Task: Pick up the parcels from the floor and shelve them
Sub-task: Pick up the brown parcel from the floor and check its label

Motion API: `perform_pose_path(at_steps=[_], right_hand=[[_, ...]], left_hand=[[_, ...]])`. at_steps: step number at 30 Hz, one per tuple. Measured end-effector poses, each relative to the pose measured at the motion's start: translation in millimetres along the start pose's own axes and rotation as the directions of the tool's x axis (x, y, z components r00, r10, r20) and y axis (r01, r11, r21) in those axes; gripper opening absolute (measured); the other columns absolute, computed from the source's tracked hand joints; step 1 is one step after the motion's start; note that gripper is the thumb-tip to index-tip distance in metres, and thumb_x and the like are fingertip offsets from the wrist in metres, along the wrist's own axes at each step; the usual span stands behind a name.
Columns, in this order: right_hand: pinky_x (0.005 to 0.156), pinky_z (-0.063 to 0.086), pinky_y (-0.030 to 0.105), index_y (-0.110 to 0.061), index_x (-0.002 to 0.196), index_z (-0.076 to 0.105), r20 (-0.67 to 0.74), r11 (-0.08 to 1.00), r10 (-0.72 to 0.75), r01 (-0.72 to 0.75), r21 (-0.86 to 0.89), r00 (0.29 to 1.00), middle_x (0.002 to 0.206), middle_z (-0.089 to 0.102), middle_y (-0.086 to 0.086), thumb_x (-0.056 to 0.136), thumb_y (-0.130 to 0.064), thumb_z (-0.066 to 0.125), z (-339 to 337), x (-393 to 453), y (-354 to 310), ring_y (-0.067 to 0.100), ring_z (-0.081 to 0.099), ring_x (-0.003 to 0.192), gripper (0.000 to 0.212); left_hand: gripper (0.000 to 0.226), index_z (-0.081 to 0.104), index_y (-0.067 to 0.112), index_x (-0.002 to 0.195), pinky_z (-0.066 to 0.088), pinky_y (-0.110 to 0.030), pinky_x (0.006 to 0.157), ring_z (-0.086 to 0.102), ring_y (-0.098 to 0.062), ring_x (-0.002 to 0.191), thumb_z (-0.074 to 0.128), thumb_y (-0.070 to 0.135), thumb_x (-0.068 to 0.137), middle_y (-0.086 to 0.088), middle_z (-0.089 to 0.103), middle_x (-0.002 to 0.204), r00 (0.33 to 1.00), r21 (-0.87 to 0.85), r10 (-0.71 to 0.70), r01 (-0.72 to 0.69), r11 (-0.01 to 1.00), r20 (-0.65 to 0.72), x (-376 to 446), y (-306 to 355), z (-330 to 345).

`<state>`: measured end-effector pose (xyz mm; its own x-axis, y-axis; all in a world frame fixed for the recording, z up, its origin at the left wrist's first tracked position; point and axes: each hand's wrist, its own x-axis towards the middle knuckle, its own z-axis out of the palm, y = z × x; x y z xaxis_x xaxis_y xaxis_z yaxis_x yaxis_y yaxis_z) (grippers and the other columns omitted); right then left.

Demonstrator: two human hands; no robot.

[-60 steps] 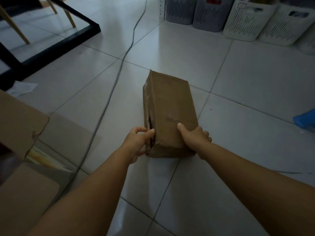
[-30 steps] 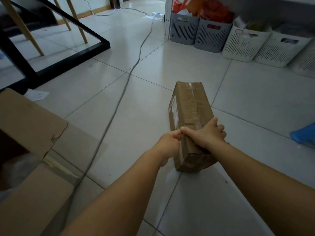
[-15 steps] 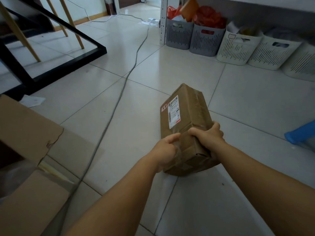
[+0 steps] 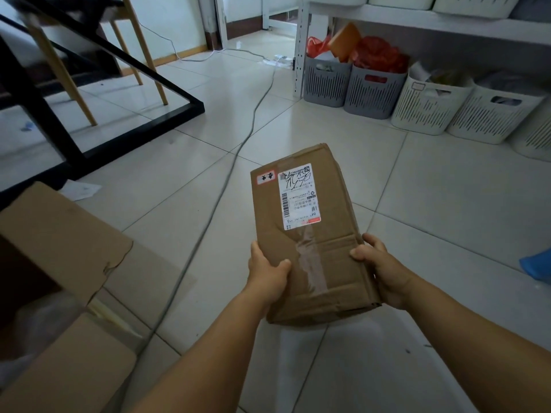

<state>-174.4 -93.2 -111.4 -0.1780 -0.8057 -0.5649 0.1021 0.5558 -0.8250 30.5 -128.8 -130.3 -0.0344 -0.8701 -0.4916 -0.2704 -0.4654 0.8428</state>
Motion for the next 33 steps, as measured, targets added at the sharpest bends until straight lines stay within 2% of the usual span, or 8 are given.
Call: perform_pose_path(at_steps=[4, 9, 13, 17, 20, 24, 28, 33], right_hand=[[0.086, 0.055, 0.049, -0.027, 0.148, 0.026, 0.018, 1.000, -0.012, 0.012, 0.003, 1.000, 0.128, 0.052, 0.012, 0.045, -0.037, 0.076, -1.6, 0.6, 1.5, 0.034, 0.058, 0.109, 0.115], [0.087, 0.055, 0.049, -0.027, 0.146, 0.029, 0.043, 0.999, -0.032, 0.032, -0.001, 0.999, 0.127, 0.054, 0.012, 0.045, -0.037, 0.078, -4.6, 3.9, 2.4, 0.034, 0.059, 0.110, 0.113], [0.087, 0.053, 0.046, -0.033, 0.148, 0.023, -0.012, 0.977, -0.101, 0.097, -0.190, 0.995, 0.133, 0.045, 0.006, 0.056, -0.033, 0.077, -0.5, 3.3, -10.8, 0.029, 0.056, 0.110, 0.107], [0.107, 0.032, 0.047, -0.040, 0.148, 0.020, 0.014, 0.552, -0.378, 0.238, -0.799, 0.926, 0.149, 0.029, -0.005, 0.045, -0.052, 0.069, 4.6, -1.8, -36.5, 0.025, 0.036, 0.131, 0.115], [0.107, 0.022, 0.043, -0.038, 0.150, 0.018, 0.169, 0.282, -0.466, 0.327, -0.902, 0.869, 0.151, 0.025, -0.006, 0.047, -0.055, 0.065, 14.2, -11.0, -52.1, 0.023, 0.029, 0.136, 0.114], [0.116, 0.007, 0.048, -0.040, 0.151, 0.012, 0.300, -0.050, -0.478, 0.316, -0.948, 0.825, 0.160, 0.012, -0.002, 0.052, -0.058, 0.067, 19.0, -19.7, -65.2, 0.023, 0.014, 0.146, 0.115], [0.117, -0.007, 0.054, -0.043, 0.151, 0.005, 0.432, -0.324, -0.412, 0.313, -0.893, 0.802, 0.165, 0.000, 0.000, 0.063, -0.051, 0.073, 29.4, -27.9, -72.7, 0.025, -0.001, 0.150, 0.112], [0.114, -0.013, 0.055, -0.046, 0.150, 0.008, 0.492, -0.383, -0.396, 0.348, -0.856, 0.775, 0.165, 0.000, 0.000, 0.064, -0.045, 0.074, 37.0, -36.2, -83.5, 0.024, -0.006, 0.151, 0.108]], left_hand=[[0.072, 0.018, 0.028, 0.152, 0.044, -0.053, 0.106, 0.049, -0.032, 0.129, 0.060, 0.026, 0.094, -0.006, 0.042, 0.149, 1.000, -0.057, 0.003, -0.003, 0.998, -0.004, -0.7, 3.5, -1.6], [0.064, 0.024, 0.026, 0.150, 0.046, -0.047, 0.104, 0.050, -0.030, 0.129, 0.058, 0.025, 0.096, -0.005, 0.046, 0.146, 1.000, -0.035, 0.014, -0.014, 0.999, 0.000, 3.2, 1.7, -5.0], [0.087, 0.015, 0.025, 0.155, 0.036, -0.051, 0.113, 0.033, -0.029, 0.143, 0.068, 0.028, 0.087, -0.005, 0.023, 0.159, 0.971, 0.317, 0.217, -0.175, 0.932, -0.103, 4.1, 5.7, -3.8], [0.101, -0.005, 0.026, 0.156, 0.008, -0.044, 0.121, 0.001, -0.024, 0.152, 0.068, 0.031, 0.087, -0.002, -0.006, 0.165, 0.822, 0.666, 0.570, -0.422, 0.615, -0.006, -7.1, 23.5, -6.4], [0.099, -0.011, 0.028, 0.156, -0.005, -0.045, 0.119, -0.013, -0.025, 0.151, 0.062, 0.034, 0.089, -0.003, -0.015, 0.164, 0.731, 0.795, 0.678, -0.459, 0.397, 0.083, -12.6, 31.5, -8.6], [0.101, -0.019, 0.027, 0.154, -0.009, -0.049, 0.118, -0.024, -0.027, 0.149, 0.059, 0.026, 0.090, -0.003, -0.024, 0.163, 0.730, 0.911, 0.656, -0.381, 0.158, 0.192, -12.9, 36.9, -11.9], [0.110, -0.024, 0.030, 0.152, -0.009, -0.050, 0.118, -0.028, -0.028, 0.147, 0.064, 0.025, 0.086, -0.005, -0.031, 0.161, 0.768, 0.919, 0.584, -0.383, 0.088, 0.264, -9.3, 43.1, -18.2], [0.123, -0.024, 0.036, 0.151, -0.009, -0.052, 0.118, -0.021, -0.028, 0.150, 0.074, 0.038, 0.076, -0.010, -0.019, 0.163, 0.789, 0.907, 0.549, -0.403, 0.121, 0.277, -4.4, 44.1, -36.4]])
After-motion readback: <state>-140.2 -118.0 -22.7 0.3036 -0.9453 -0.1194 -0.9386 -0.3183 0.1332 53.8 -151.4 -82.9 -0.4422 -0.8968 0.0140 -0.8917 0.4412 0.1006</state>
